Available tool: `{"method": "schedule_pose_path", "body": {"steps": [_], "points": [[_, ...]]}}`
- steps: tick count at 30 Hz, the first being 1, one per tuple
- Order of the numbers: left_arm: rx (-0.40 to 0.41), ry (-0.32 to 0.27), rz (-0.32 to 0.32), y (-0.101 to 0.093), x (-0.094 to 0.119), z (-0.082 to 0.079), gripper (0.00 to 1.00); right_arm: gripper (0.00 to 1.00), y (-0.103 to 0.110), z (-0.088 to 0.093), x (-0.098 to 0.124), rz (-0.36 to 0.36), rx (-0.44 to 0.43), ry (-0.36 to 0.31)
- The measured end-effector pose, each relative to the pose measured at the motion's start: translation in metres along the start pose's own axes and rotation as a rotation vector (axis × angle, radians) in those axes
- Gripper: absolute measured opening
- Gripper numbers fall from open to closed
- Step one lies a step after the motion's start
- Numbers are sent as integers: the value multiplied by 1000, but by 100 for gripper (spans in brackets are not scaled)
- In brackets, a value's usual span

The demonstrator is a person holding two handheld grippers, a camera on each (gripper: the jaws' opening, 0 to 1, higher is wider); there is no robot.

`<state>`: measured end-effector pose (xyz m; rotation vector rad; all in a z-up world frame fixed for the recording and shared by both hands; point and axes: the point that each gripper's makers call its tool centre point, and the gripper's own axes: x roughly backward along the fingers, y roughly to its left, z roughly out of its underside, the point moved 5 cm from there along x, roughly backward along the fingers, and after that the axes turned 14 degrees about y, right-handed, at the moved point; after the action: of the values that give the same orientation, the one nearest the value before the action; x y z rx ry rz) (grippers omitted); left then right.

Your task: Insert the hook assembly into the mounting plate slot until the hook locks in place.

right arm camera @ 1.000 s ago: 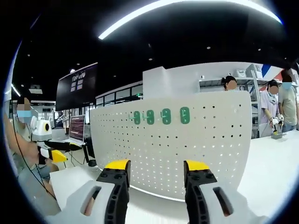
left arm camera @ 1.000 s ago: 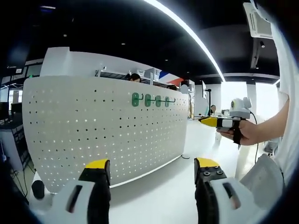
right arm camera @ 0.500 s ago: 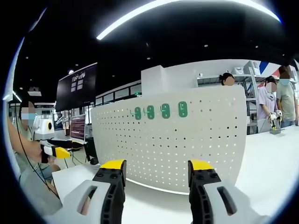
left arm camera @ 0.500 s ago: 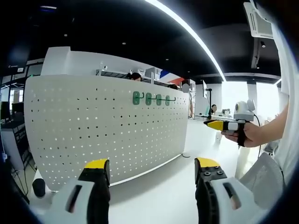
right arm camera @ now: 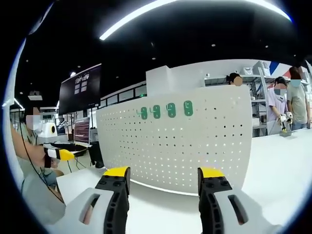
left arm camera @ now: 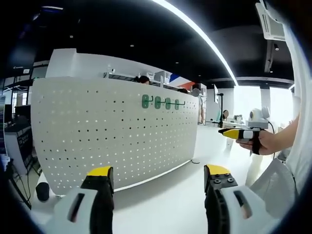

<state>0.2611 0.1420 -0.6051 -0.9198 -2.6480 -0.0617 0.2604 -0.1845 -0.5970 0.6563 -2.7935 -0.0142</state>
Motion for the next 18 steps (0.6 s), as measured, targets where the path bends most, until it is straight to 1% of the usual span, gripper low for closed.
{"method": "schedule_pose_path", "body": {"steps": [8, 13, 18], "points": [[5, -2, -19, 1, 9, 9, 80, 56, 0, 12, 12, 10, -17, 14], [33, -21, -20, -1, 13, 13, 82, 57, 1, 17, 18, 18, -35, 11], [42, -33, -21, -4, 13, 15, 85, 57, 3, 22, 20, 15, -45, 17]]}}
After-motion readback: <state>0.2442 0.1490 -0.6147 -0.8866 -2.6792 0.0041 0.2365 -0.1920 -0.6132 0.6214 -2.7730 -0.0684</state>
